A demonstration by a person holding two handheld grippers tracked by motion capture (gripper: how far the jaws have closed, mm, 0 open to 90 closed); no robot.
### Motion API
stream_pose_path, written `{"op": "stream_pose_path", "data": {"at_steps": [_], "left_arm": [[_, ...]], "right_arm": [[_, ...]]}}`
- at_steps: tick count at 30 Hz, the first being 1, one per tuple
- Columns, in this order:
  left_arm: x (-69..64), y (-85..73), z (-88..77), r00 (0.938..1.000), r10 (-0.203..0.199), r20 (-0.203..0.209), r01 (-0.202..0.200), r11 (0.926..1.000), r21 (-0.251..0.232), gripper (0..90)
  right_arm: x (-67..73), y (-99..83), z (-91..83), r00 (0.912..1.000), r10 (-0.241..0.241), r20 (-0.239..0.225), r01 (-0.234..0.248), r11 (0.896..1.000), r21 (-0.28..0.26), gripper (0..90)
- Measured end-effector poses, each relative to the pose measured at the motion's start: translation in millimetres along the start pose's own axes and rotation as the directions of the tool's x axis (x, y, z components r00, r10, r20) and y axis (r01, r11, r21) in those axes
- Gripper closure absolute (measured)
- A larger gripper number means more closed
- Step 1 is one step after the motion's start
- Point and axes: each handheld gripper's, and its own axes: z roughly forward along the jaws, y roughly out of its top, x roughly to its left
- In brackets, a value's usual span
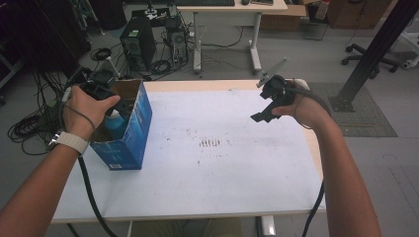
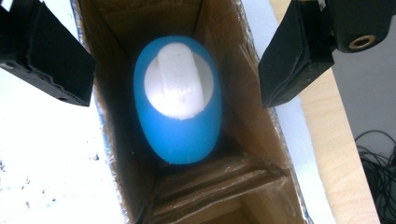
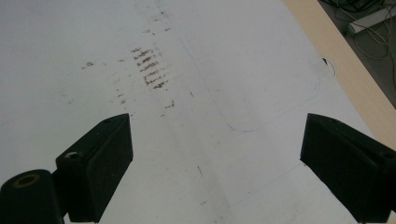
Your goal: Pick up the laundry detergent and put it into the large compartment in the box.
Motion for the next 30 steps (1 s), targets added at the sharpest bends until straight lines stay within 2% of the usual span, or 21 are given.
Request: {"op": "stream_pose_path", "data": {"at_steps": [14, 17, 23, 30], "left_arm": [[-7.7, 1.0, -18.3, 0.9975, 0.055, 0.043, -0.055, 0.9985, -0.008, 10.9], [-9.5, 0.4, -25.3, 0.9944, 0.073, 0.076, -0.072, 0.9973, -0.015, 10.9], [-13.4, -1.0, -38.7, 0.9914, 0.109, 0.073, -0.107, 0.9938, -0.029, 10.9], [-17.0, -1.6, -47.8, 0.9857, 0.138, 0.097, -0.135, 0.9901, -0.039, 11.2]], "right_arm": [[0.5, -2.0, -3.7, 1.0000, 0.007, 0.001, -0.007, 1.000, 0.002, 9.3], [0.3, -2.5, -4.9, 1.0000, 0.009, 0.004, -0.009, 1.000, 0.003, 9.3], [0.8, -2.8, -5.8, 0.9999, 0.011, 0.007, -0.011, 1.000, 0.003, 9.3], [1.4, -2.6, -6.2, 0.9999, 0.009, 0.006, -0.009, 1.000, 0.002, 9.3]]}}
